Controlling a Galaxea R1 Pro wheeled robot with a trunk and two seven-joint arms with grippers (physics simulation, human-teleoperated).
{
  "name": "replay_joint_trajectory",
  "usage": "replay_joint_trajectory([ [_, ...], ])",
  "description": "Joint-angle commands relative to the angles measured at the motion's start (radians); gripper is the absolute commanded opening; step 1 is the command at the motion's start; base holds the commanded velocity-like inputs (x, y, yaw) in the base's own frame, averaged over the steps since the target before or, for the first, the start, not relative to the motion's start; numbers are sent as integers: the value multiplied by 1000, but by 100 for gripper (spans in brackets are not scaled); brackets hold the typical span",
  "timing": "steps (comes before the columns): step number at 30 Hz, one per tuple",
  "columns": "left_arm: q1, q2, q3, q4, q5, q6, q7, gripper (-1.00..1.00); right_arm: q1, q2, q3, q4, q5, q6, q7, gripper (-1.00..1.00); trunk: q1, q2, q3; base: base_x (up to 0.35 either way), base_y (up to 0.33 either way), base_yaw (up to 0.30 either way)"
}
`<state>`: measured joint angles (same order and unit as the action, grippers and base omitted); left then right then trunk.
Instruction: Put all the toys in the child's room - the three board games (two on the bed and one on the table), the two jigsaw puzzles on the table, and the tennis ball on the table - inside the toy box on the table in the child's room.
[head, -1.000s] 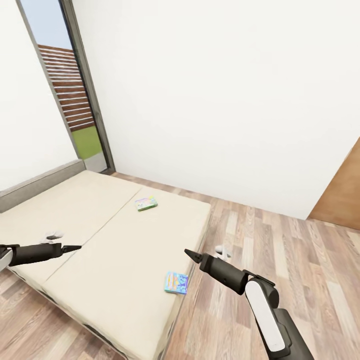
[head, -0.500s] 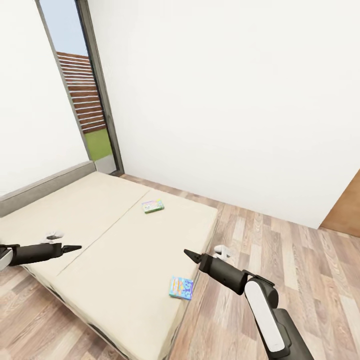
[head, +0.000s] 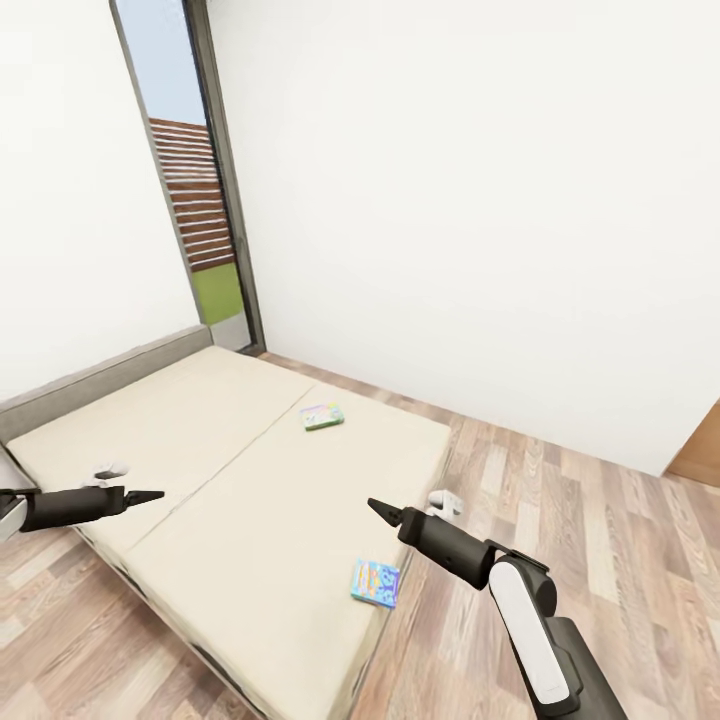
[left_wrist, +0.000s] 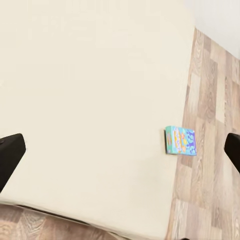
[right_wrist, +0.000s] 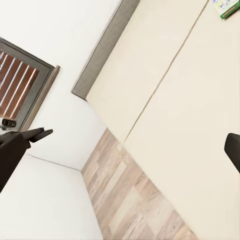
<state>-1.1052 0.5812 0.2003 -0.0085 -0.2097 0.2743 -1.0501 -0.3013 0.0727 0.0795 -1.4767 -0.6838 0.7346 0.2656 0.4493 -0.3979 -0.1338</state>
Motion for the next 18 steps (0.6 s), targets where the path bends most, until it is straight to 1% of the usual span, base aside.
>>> replay_joint_trajectory([
  [1, -1, 0, 8, -1, -8, 10, -4, 100, -1, 1, -1, -1, 1, 5, 3, 100, 1, -2, -1, 0, 0, 132],
  [18, -1, -6, 8, -1, -8, 10, -2, 100, -1, 1, -1, -1, 1, 5, 3, 100, 1, -2, 25, 0, 0, 133],
])
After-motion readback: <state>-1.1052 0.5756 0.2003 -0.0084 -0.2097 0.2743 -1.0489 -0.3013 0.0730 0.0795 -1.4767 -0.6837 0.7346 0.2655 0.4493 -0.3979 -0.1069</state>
